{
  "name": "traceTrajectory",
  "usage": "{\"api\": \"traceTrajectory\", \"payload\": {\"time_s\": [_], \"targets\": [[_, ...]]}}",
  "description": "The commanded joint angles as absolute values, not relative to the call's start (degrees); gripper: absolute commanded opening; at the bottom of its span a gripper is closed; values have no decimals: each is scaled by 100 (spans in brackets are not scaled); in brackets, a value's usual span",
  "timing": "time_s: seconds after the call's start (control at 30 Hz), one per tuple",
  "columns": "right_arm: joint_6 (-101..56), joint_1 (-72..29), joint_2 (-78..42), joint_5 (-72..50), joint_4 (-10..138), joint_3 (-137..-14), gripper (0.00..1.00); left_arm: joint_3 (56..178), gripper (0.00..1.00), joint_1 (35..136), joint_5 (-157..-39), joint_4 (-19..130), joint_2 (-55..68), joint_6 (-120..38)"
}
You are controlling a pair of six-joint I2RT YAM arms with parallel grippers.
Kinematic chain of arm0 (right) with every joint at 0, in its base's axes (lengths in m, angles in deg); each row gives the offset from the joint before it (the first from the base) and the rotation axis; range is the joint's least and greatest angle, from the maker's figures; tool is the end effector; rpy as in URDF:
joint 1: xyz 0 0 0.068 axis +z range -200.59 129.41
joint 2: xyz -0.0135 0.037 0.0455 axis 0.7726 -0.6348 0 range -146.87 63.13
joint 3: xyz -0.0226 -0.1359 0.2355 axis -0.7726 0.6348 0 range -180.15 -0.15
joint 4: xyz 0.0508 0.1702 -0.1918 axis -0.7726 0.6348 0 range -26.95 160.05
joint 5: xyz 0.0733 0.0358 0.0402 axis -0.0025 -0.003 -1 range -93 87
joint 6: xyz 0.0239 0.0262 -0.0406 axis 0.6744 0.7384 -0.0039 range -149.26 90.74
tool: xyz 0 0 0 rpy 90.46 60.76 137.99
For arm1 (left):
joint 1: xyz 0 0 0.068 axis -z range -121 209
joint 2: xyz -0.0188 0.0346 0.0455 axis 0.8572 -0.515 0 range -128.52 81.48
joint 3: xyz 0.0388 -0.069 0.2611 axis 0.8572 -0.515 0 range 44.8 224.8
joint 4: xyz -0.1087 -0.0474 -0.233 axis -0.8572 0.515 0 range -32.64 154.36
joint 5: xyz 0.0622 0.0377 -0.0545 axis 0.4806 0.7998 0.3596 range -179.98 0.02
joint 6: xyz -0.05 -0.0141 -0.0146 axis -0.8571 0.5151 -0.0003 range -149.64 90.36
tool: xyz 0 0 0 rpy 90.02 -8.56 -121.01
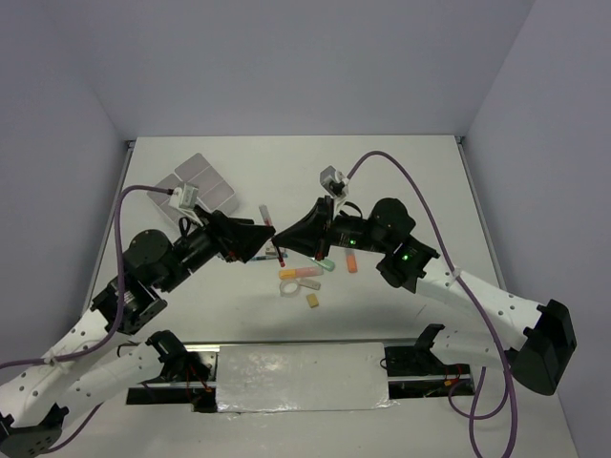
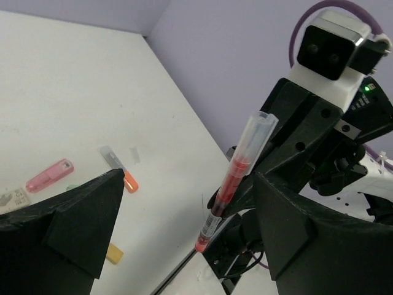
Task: Sort the stationery into containers
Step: Close the pen cap on the pen, then place the pen in the storage box.
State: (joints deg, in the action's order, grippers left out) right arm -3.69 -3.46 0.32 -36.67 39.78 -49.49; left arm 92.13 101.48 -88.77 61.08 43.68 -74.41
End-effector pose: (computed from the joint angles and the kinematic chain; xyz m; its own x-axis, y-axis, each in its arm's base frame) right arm 0.1581 0.1994 0.3673 -0.3190 0.1842 -0.9297 -0.9355 0.0958 0.3400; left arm 0.1126 -0.1021 0.3860 -0.4116 -0.5778 -0.7048 0.5209 0.4855 -0.7022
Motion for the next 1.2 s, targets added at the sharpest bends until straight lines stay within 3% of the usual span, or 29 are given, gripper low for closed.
{"api": "traceTrajectory", "payload": {"time_s": [0.0,0.27,0.37,0.4,0.5,0.67,0.93,1.17], "targets": [[-439,-340,152,-3815,3467,-4981,0,9350,97,10163,-9120,5580,4465,-7113],[-219,-348,135,-3789,3448,-5050,0,9015,84,10163,-9964,4971,4325,-7007],[-175,-348,64,-3815,3423,-5086,0,8919,73,10163,-10035,4804,4281,-7016],[-157,-348,55,-3833,3414,-5077,0,8927,65,10163,-10018,4795,4263,-6990],[-104,-348,-15,-3912,3361,-5033,0,8989,60,10163,-10009,4822,4184,-6954],[-113,-340,-59,-3973,3370,-4972,0,9059,60,10163,-9895,4909,4263,-6849],[-87,-313,-112,-4062,3317,-4866,0,9191,70,10163,-9579,5217,4439,-6655],[-104,-269,-103,-4079,3343,-4875,0,9147,61,10154,-9587,5130,4430,-6646]]}}
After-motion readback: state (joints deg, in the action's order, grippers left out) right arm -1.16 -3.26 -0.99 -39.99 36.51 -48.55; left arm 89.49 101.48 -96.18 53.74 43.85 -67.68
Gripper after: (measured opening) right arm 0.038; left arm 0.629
